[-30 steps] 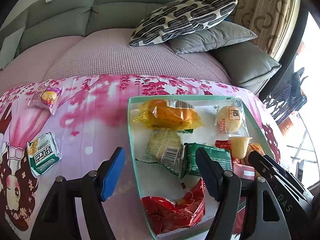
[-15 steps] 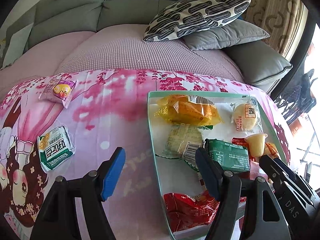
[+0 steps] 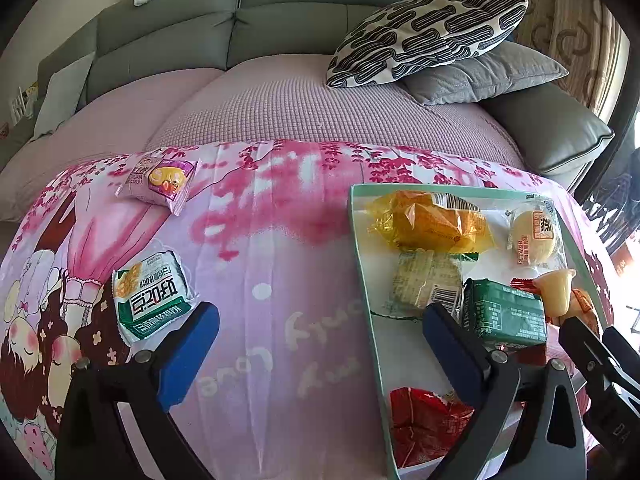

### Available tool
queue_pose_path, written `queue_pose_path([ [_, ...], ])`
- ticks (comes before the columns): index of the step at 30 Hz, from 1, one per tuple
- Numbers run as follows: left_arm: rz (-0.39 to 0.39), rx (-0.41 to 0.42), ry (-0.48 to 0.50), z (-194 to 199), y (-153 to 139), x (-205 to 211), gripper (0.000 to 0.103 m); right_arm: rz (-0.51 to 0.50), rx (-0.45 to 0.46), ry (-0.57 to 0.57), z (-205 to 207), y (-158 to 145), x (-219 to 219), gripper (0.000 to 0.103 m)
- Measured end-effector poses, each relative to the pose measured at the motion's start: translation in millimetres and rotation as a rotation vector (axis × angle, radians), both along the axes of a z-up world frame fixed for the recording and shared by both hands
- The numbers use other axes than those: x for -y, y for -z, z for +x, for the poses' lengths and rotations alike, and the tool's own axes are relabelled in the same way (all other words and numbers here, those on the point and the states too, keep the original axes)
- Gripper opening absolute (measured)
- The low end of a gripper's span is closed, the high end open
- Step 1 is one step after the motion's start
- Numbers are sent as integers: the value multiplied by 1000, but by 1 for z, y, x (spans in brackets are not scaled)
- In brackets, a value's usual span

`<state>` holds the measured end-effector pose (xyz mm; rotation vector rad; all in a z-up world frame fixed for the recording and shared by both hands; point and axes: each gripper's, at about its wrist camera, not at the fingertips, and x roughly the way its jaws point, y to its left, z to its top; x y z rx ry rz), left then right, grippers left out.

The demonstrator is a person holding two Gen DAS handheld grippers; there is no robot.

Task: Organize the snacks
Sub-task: 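Withdraw both open grippers from the tray toward the last two packets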

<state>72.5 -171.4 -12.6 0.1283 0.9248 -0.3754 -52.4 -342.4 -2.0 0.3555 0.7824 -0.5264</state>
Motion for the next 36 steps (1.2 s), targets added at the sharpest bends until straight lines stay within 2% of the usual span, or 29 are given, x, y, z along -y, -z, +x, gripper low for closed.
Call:
queue_pose_path([
  [12, 21, 47, -30, -4, -7, -13, 102, -32, 4, -27, 0, -1, -8, 103],
  [20, -12, 67, -77, -5, -17, -32, 102, -23, 19, -20, -3, -3, -13, 103],
  [24, 24, 90, -96, -7, -22, -40, 102, -27, 43, -26, -4, -9, -18, 103],
  [31, 39, 101, -162, 0, -29, -69, 102, -34, 54, -85, 4, -15, -42, 103],
  [36, 55, 94, -243, 8, -28, -104, 102, -17, 61, -142, 16, -15, -64, 103],
])
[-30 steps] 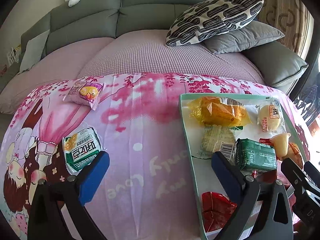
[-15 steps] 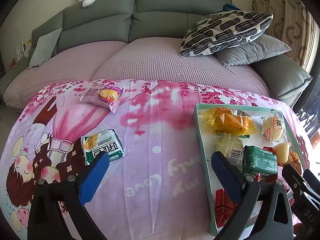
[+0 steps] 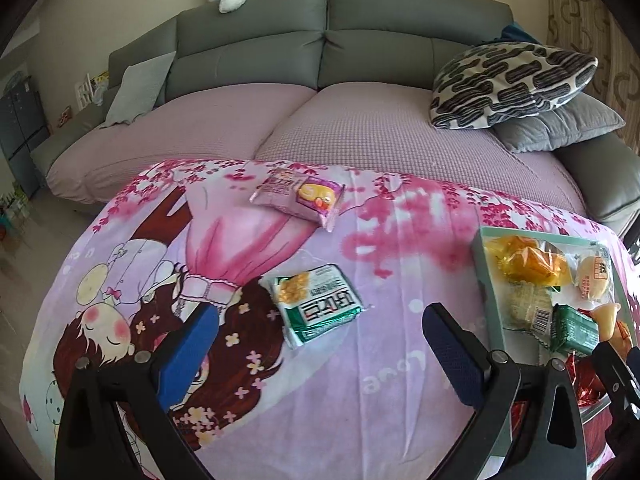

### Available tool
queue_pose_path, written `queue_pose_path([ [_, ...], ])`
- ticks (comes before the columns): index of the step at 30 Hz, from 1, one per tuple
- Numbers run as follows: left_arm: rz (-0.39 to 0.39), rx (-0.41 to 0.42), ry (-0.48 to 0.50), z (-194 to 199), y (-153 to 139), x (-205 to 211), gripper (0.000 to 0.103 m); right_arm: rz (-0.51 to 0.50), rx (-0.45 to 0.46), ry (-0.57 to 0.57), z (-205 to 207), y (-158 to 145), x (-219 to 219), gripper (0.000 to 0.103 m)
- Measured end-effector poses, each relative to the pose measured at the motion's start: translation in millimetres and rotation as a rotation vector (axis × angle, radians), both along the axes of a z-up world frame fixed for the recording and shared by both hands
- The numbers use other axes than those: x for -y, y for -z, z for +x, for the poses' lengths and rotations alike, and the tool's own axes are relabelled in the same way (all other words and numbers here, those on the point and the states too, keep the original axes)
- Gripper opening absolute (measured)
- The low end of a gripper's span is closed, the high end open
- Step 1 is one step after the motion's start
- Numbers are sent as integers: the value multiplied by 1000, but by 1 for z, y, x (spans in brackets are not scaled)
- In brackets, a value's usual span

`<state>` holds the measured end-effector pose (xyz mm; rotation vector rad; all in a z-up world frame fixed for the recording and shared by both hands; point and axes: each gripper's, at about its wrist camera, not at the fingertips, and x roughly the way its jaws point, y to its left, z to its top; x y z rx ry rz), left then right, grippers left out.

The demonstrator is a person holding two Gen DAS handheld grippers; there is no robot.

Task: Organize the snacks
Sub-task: 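Withdraw both open grippers from the tray toward the last two packets, then move the right gripper to the green-and-white packet while the left approaches the Swiss roll packet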

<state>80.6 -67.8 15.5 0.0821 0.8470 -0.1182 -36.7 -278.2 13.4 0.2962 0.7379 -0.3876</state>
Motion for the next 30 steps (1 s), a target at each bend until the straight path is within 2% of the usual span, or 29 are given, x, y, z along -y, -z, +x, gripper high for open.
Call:
queue_pose_path([
  [14, -18, -18, -142, 17, 4, -78, 102, 7, 9, -151, 36, 3, -74, 103],
  [22, -7, -59, -156, 25, 17, -101, 102, 6, -12, -222, 53, 12, -112, 103],
  [30, -7, -95, -160, 33, 30, -114, 102, -4, -45, -250, 66, 22, -130, 103],
])
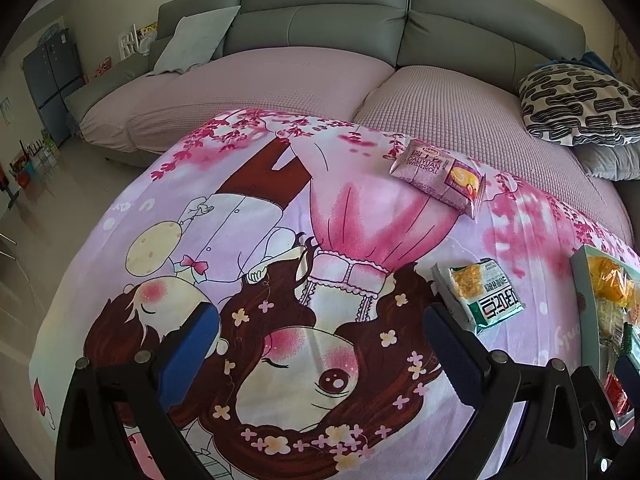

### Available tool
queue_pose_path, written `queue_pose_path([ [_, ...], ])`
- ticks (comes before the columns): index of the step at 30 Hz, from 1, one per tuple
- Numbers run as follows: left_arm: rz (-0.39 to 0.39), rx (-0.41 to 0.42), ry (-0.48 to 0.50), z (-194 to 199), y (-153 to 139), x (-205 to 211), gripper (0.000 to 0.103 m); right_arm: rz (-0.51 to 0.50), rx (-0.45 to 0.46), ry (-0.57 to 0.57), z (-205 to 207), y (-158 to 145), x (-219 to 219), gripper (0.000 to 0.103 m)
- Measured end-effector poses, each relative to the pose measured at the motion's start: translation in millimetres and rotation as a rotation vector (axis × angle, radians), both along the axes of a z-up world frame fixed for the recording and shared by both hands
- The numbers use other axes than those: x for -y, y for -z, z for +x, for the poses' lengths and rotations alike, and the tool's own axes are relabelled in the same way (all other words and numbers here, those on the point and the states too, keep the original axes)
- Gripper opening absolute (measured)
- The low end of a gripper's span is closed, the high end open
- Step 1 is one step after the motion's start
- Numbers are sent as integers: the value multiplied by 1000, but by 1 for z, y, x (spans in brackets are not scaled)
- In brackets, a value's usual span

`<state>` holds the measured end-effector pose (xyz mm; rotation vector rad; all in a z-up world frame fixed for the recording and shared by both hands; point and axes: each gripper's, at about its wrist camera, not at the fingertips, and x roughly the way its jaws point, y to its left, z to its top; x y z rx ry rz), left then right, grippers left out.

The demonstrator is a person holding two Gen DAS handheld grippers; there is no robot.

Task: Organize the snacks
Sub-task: 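Move the right gripper to the green-and-white packet while the left approaches the Swiss roll packet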

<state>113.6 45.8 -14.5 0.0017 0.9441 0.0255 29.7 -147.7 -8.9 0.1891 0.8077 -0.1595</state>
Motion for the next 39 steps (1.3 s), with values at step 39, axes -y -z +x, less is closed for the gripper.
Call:
queue_pose_path([
  [39, -80, -80, -46, 56, 36, -26, 102, -92, -80, -176, 89, 56, -51, 103],
])
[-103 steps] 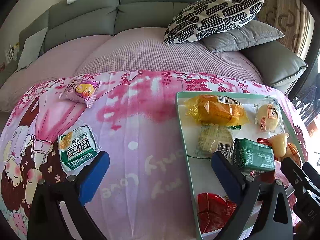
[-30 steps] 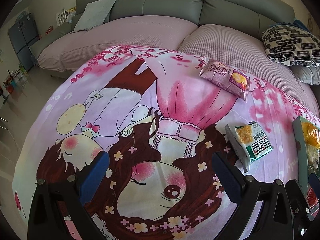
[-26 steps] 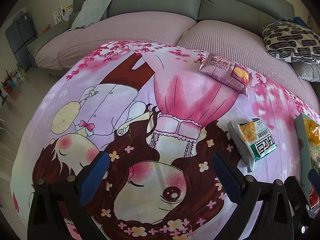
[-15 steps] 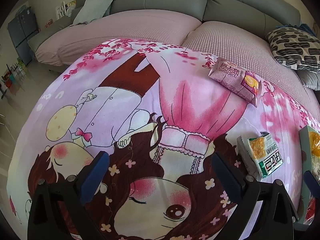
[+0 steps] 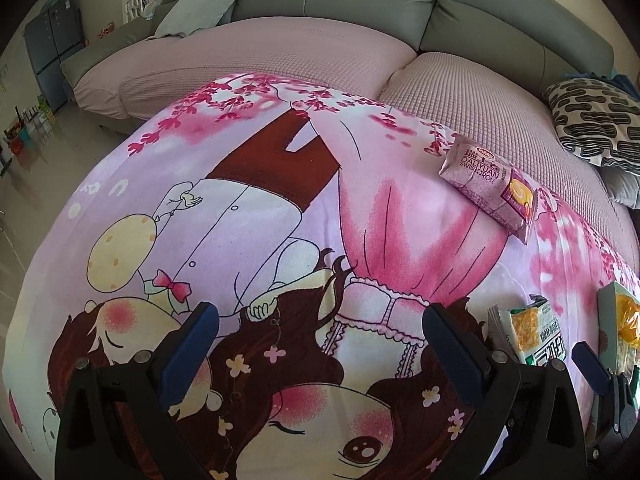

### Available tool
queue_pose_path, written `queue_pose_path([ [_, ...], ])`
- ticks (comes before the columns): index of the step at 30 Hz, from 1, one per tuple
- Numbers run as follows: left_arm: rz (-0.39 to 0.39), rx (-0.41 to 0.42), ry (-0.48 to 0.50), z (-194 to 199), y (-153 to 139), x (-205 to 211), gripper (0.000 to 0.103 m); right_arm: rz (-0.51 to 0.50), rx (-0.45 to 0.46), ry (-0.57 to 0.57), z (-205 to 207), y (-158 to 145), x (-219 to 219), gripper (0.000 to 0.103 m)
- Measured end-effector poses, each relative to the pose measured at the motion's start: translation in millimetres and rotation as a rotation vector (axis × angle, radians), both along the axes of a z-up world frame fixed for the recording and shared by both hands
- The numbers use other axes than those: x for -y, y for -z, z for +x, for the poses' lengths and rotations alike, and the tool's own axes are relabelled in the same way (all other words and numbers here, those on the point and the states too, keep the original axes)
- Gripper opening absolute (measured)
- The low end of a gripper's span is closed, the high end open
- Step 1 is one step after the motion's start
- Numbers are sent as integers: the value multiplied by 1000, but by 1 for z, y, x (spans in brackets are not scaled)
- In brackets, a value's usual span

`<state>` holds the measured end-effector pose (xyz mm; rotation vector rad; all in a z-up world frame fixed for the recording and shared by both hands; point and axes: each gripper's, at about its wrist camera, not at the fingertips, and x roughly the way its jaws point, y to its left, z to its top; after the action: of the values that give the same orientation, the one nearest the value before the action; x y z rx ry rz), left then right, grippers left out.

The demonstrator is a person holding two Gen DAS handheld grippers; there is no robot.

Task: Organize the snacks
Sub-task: 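Move the right gripper to the green-and-white packet while the left approaches the Swiss roll packet, then grasp the green-and-white packet with the right gripper while the left grasps the Swiss roll packet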

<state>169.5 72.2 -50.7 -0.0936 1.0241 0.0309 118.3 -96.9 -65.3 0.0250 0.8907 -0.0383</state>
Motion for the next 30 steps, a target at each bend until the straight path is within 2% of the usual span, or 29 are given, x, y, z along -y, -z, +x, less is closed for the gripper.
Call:
queue_pose_path([
  [6, -15, 28, 20, 7, -8, 6, 102, 13, 13, 31, 7, 2, 12, 101],
  [11, -72, 49, 55, 16, -13, 16, 102, 22, 20, 58, 9, 1, 24, 91],
  [17, -39, 35, 121, 30, -9, 37, 102, 36, 27, 91, 9, 1, 40, 81],
  [21, -45, 32, 172, 40, -10, 51, 102, 51, 30, 116, 10, 1, 50, 77],
  [30, 9, 67, 330, 60, -20, 90, 102, 70, 33, 147, 13, 0, 63, 71],
])
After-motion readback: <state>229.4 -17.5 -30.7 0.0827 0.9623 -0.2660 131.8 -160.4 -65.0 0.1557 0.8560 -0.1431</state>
